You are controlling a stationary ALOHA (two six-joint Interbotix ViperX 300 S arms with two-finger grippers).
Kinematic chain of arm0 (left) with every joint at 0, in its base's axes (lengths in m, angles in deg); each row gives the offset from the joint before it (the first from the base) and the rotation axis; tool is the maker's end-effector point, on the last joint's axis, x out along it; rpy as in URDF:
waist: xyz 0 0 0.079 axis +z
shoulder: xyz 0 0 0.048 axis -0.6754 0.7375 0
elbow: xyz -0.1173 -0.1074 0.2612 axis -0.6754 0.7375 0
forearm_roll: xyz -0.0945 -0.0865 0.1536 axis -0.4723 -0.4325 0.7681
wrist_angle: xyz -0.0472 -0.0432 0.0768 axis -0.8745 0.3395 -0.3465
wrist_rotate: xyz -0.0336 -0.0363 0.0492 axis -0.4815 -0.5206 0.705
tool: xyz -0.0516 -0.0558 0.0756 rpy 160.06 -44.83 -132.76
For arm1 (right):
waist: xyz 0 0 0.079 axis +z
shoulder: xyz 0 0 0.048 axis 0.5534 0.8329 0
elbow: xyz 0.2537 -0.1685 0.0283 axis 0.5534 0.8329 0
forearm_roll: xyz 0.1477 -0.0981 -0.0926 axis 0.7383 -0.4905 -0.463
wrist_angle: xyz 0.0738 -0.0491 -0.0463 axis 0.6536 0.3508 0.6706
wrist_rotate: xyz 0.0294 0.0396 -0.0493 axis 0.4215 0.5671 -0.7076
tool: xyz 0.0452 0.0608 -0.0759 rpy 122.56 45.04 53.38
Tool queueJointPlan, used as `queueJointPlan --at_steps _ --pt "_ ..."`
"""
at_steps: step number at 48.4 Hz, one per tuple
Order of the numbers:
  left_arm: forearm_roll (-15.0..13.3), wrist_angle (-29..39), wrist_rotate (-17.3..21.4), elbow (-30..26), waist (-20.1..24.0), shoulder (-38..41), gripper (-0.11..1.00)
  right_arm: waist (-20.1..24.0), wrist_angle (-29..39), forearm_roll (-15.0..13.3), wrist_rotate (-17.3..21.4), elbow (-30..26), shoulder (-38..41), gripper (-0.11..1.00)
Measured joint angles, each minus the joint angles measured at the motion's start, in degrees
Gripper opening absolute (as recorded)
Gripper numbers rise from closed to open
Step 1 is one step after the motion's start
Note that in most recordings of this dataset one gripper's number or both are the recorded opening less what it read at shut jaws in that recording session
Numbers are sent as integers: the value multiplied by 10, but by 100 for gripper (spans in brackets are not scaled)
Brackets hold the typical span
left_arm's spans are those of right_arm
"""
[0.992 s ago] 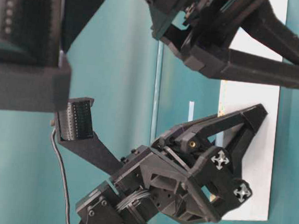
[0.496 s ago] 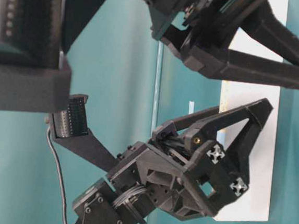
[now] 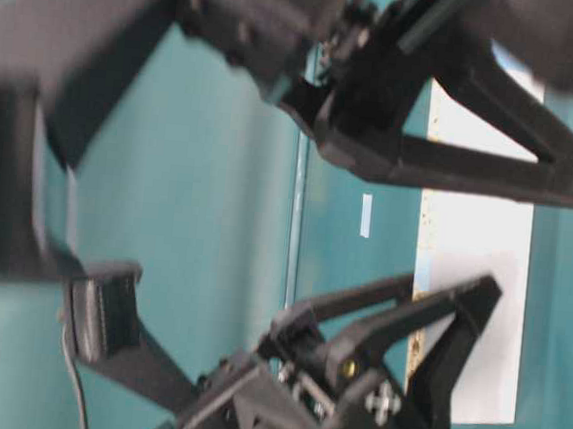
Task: Move the wooden board into place and insert the rod into its hole.
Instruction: 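Move the right gripper down over the wooden dowel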
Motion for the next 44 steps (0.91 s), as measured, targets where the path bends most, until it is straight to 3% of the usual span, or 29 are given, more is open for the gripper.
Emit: queueJointPlan --at_steps 5,11,22,33,44 --pt "0 -1 -1 16 0 -11 69 -1 34 0 41 -42 30 94" --pt "0 -4 0 32 0 -21 69 -1 67 0 64 -90 67 94" --pt "1 -17 0 47 0 -32 69 -1 149 1 67 -166 120 92" --pt "0 -18 0 48 0 -32 69 -1 202 3 66 -204 132 88" --pt "0 -18 0 49 0 -32 69 -1 214 37 66 -226 149 88"
